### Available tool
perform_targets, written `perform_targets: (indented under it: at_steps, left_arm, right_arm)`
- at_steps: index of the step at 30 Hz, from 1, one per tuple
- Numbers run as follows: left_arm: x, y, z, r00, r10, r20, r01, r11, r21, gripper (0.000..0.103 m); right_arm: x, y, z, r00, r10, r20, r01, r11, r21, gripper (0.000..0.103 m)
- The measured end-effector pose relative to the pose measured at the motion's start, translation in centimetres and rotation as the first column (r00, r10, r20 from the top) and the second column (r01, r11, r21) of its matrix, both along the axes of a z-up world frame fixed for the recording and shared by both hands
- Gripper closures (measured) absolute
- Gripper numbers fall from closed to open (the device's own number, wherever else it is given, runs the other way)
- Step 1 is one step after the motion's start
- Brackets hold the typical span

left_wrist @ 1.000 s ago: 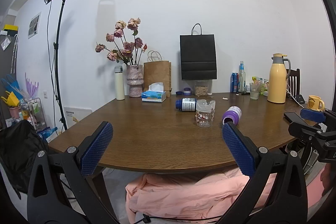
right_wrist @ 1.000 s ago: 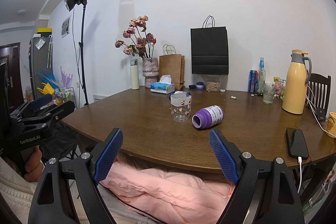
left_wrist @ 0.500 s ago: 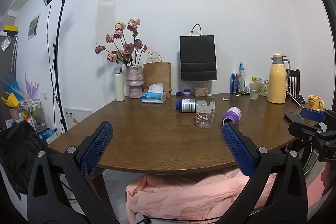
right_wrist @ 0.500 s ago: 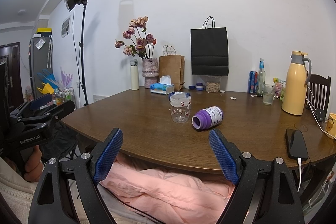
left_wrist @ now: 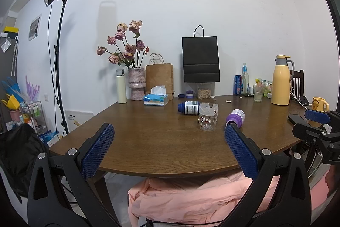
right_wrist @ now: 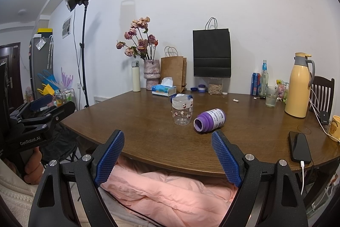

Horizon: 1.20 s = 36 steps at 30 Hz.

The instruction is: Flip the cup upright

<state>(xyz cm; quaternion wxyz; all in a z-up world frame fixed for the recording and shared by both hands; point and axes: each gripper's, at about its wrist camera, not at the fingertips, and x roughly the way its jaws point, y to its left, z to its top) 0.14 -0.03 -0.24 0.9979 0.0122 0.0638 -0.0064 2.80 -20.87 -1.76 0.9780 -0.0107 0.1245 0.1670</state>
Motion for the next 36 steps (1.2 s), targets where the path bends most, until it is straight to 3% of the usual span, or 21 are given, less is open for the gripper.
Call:
perform_targets:
  at_steps: [12,17,19,21,24,28,31,36]
  left_arm:
    - [1.2,0.2,0.1,0.999,-0.028,-0.037,0.028,1.000,-0.007,0.000]
    - [4.7,0.4,1.0,0.999,-0.011,-0.039,0.011,1.000,-0.005,0.000]
    - [7.6,1.0,1.7,0.995,-0.021,-0.093,0.017,0.999,-0.048,0.000]
    - [11.1,2.1,2.6,0.989,-0.038,-0.142,0.016,0.988,-0.153,0.000]
    - [16.7,2.5,3.5,0.966,-0.084,-0.243,0.034,0.979,-0.200,0.000]
    - [23.6,2.5,3.8,0.937,-0.097,-0.334,0.031,0.980,-0.198,0.000]
    - [28.2,3.7,3.2,0.913,-0.099,-0.397,-0.008,0.966,-0.259,0.000]
    - [35.6,4.5,1.4,0.832,-0.183,-0.524,0.013,0.950,-0.312,0.000]
  right_arm:
    - [1.2,-0.2,0.1,0.999,-0.014,-0.028,0.014,1.000,0.004,0.014]
    - [3.8,-0.2,0.9,1.000,-0.010,-0.026,0.009,1.000,-0.029,0.014]
    - [6.1,-0.5,1.7,0.999,-0.011,-0.033,0.010,0.999,-0.034,0.014]
    - [9.4,-0.7,2.9,0.998,-0.006,-0.062,0.004,1.000,-0.025,0.014]
    - [14.8,-0.4,4.9,0.992,0.050,-0.120,-0.055,0.998,-0.039,0.014]
    - [22.4,1.1,6.8,0.979,0.091,-0.180,-0.118,0.982,-0.149,0.014]
    - [27.8,2.4,7.4,0.965,0.118,-0.233,-0.167,0.964,-0.206,0.014]
    - [38.6,5.3,6.9,0.882,0.202,-0.426,-0.321,0.919,-0.228,0.014]
